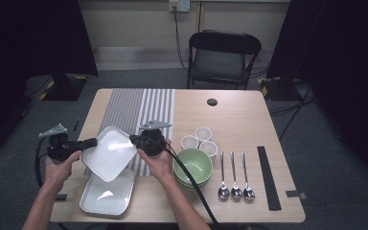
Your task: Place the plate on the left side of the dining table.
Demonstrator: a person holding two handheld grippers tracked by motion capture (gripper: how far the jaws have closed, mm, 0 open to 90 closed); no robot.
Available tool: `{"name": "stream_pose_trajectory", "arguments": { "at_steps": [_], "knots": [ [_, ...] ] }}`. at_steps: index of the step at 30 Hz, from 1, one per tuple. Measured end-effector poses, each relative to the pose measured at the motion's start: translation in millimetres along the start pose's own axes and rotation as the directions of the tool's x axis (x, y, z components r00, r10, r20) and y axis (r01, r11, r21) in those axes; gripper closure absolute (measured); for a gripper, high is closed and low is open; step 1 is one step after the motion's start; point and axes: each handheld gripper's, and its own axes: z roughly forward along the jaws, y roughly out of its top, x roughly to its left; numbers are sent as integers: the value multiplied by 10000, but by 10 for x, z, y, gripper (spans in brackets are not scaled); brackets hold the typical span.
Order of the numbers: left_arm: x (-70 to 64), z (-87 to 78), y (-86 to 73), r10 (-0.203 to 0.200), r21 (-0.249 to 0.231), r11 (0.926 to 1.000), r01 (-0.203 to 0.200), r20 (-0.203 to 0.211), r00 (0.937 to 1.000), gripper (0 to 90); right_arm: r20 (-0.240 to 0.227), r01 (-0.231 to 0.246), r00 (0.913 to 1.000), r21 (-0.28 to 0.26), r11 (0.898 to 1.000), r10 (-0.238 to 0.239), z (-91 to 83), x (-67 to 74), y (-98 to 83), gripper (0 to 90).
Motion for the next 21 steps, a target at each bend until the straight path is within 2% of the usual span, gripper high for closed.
{"name": "stream_pose_trajectory", "arguments": {
  "at_steps": [2, 12, 14, 18, 20, 21],
  "knots": [
    [-45, -29, 43, 53, -53, 10000, -53, -69, 10000, 871, 7, 46, 10000, -27, 10000, -46, -12, -4, 29, 882],
    [-71, -52, 193, 269, -322, 9991, -270, -12, 9996, 874, -33, 270, 9996, -253, 9993, -271, -75, -26, 193, 882],
    [-75, -44, 221, 167, -381, 9991, -167, -3, 9999, 874, -85, 189, 9998, -320, 9993, -192, -92, -45, 225, 882],
    [-85, -31, 282, 270, -408, 9988, -266, 82, 9996, 876, -39, 354, 9994, -359, 9987, -356, -133, -72, 294, 883],
    [-129, -24, 359, 556, -399, 9977, -555, 10, 9985, 876, -57, 401, 9992, -371, 9985, -403, -158, -96, 322, 883],
    [-137, -18, 379, 517, -441, 9977, -515, 47, 9986, 876, -53, 392, 9992, -357, 9986, -394, -170, -107, 333, 883]
  ]
}}
